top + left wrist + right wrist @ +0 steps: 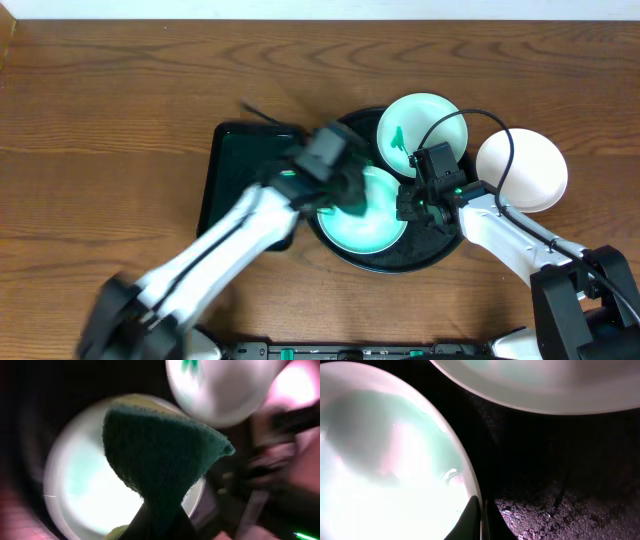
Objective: Clean dirty plates on tray and stack at the side
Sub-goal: 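Carry the sponge left and drop it in the dark green tray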
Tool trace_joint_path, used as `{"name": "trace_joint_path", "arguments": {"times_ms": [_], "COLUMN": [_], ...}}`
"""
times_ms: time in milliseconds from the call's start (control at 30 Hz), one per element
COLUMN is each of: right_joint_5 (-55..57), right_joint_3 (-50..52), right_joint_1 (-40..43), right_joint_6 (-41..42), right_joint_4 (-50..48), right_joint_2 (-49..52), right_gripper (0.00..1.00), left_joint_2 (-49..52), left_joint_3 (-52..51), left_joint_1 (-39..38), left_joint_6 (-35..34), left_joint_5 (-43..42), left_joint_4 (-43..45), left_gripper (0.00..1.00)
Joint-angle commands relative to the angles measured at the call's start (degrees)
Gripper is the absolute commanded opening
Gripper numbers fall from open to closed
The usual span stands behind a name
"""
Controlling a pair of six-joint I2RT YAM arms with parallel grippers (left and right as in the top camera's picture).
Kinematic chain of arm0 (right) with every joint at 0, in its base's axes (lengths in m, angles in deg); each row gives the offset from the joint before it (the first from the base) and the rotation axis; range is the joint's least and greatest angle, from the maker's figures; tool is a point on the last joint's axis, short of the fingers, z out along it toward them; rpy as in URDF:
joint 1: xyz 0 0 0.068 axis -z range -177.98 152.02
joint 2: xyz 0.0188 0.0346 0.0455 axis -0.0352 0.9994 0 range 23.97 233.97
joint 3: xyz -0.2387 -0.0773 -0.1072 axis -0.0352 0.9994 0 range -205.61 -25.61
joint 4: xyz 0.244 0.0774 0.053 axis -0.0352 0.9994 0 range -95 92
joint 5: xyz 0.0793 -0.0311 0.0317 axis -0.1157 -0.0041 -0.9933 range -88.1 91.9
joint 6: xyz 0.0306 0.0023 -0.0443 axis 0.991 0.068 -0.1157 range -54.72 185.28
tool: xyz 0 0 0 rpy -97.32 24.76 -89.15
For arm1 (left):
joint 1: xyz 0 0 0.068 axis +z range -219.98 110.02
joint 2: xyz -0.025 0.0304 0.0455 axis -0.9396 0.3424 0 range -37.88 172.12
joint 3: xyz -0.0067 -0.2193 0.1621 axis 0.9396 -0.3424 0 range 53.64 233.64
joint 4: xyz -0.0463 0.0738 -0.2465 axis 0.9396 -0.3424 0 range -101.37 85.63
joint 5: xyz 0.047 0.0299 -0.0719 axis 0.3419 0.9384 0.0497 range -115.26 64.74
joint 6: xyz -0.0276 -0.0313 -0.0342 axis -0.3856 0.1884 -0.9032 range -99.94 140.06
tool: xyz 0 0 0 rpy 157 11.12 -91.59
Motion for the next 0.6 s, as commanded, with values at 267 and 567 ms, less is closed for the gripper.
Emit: {"name": "trace_joint_path", "arguments": {"times_ms": [267,567], "right_joint_5": [-1.1,-1.1], "right_joint_3": [0.3,0.3], "right_joint_1": [-0.3,-0.3], "right_joint_6": [0.0,0.0], "right_joint_4": [-0.3,-0.3], "right_joint_2": [0.3,0.3], "right_gripper": [0.01,0.01], "left_joint_2": [-11.6,-4.2], "left_joint_3": [0.2,-0.1], "left_joint_1": [18.8,26.2], "left_joint_6": [14.4,18.0], "left_joint_5": [12.9,12.8], "left_joint_4": [-12.2,-16.3], "left_gripper": [0.08,0.08]}}
